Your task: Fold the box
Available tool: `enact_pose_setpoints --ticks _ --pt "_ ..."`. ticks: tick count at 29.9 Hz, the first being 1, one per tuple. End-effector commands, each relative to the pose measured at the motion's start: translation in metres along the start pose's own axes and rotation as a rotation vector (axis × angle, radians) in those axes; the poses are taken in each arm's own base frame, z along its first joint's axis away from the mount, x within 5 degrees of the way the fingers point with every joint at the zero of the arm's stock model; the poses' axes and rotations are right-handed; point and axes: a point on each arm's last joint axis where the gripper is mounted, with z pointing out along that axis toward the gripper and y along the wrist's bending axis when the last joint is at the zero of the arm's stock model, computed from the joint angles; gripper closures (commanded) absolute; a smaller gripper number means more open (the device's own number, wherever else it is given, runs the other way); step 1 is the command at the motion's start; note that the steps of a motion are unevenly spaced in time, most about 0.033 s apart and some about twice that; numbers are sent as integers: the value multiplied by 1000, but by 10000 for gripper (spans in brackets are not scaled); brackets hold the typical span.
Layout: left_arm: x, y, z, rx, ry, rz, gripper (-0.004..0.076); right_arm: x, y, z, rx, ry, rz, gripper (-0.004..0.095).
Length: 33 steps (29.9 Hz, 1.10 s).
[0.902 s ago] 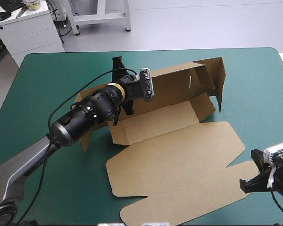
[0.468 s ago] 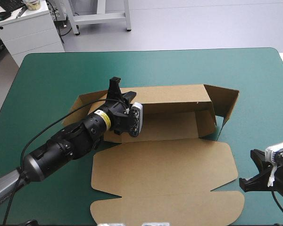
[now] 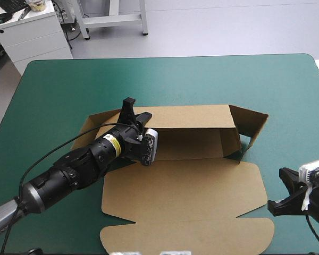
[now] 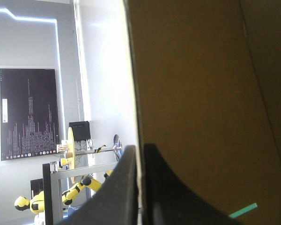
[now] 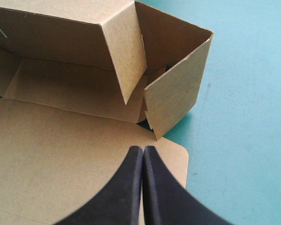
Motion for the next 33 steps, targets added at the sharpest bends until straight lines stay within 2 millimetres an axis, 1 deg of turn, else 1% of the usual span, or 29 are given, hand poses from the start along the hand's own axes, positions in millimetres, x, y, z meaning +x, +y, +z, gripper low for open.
enact_pose_setpoints --ticks 1,7,9,10,12,13,14,16,18,20,23,27,29,33 --pt "-5 9 -5 -45 -44 20 734 -16 0 -5 1 -105 42 927" --pt "6 1 12 -6 -4 14 734 -18 0 3 2 -72 50 923" --pt "6 0 13 0 -3 12 734 -20 0 3 3 -62 50 897" --pt "6 0 13 -1 -5 8 734 -23 0 4 5 -57 49 863" --pt "5 1 13 -5 -13 -8 734 -31 -1 7 16 -52 40 766" --pt "5 1 13 -5 -13 -8 734 -36 -2 8 27 -55 24 680" --pt "5 1 13 -4 -11 -10 734 -41 -4 11 47 -49 10 614" --pt "6 0 13 -2 -7 -15 734 -53 -5 15 71 -46 0 427" --pt "5 1 13 -4 -14 -19 734 -65 -6 20 84 -46 8 263" --pt "4 1 13 -8 -23 -19 734 -76 -7 26 86 -40 7 175" --pt "3 2 13 -14 -36 -19 734 -92 -8 40 101 -50 11 162" --pt "3 2 13 -13 -36 -36 734 -114 -16 62 186 -89 14 162" --pt "3 2 13 -13 -36 -39 734 -125 -19 73 216 -80 9 161" --pt "3 1 13 -13 -36 -43 734 -145 -19 91 221 -66 7 161"
